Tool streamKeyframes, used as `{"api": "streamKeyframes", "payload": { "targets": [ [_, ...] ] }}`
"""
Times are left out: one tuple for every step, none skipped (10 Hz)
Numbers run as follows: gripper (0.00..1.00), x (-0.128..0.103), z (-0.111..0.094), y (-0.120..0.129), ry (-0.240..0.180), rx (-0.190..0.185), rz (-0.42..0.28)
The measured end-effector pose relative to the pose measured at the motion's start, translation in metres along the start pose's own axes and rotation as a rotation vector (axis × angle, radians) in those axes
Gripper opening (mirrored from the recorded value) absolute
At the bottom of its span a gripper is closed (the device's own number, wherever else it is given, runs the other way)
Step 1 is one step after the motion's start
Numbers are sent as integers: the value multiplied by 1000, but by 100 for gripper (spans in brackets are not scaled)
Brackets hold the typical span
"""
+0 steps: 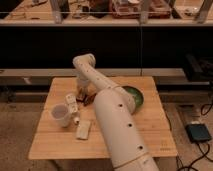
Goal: Place the eraser in the ceramic cup
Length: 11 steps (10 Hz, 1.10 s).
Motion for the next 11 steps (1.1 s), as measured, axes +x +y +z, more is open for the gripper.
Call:
{"api": "streamKeyframes", "payload": {
  "targets": [
    [4, -2, -2, -1, -13, 14, 0],
    [0, -3, -7, -2, -24, 34, 7],
    [0, -3, -17, -4, -38, 66, 17],
    [0, 0, -34, -7, -43, 106, 26],
    [0, 6, -62, -10, -43, 157, 30],
    [0, 10, -94, -13, -38, 204, 25],
    [0, 10, -129, -12, -37, 241, 4],
    [0, 6, -165, -13, -30, 275, -31],
    [0, -1, -190, -16, -25, 296, -66],
    [0, -10, -209, -18, -20, 309, -102],
    [0, -28, -234, -21, -9, 327, -162]
  ]
}}
